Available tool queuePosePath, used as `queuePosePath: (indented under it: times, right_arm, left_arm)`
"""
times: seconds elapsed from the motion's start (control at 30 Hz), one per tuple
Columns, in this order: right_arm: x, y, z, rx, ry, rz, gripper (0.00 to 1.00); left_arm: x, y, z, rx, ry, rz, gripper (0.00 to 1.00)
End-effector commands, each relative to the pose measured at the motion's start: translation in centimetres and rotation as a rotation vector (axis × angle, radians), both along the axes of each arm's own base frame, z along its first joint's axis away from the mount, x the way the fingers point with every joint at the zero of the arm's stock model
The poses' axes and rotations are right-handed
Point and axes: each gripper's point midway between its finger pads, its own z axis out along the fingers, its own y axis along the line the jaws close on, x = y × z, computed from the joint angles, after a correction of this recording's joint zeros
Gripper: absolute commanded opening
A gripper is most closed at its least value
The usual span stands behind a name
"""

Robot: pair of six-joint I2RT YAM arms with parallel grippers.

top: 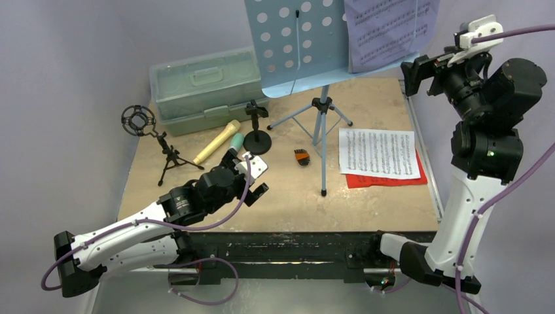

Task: Pack up the instrument practice props
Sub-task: Pick up the sheet music from the music stand.

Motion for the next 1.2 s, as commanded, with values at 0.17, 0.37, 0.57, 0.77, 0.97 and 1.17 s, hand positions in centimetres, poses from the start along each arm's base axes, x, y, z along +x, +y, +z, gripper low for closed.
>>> queuePosePath:
  times: [0.17,0.37,0.57,0.77,0.97,1.17]
  right_arm:
    - [-2.1,6.9,-3.1,-0.069,0.091,0.446,0.99]
    - [-2.7,7.8,-5.9,-0.014,0.161,0.509,0.97]
    - [-2.2,9.0,-6.7,0.026,0.183,0.506,0.95]
    - [-2.8,9.2,-10.6,0.000,0.222,0.502,0.96]
    - [-3.0,8.4,-10.1,-0.027,0.172,0.427,0.95]
    - [-1.9,9.6,-9.3,-0.039,0.156,0.382,0.92]
  left_arm:
    - [-1.1,-2.0,6.0,-0.250,-0.054,-0.104,0.99]
    - [-3.4,-6.0,13.6,-0.563,-0.017,-0.269,1.00]
    - [-2.6,-9.3,15.8,-0.677,0.085,-0.266,0.99]
    - [-3.9,-12.6,18.1,-0.775,0.158,-0.326,0.99]
    - [-4.9,-13.4,17.4,-0.786,0.189,-0.281,0.99]
    - [-4.2,-11.3,15.4,-0.798,0.203,-0.164,0.99]
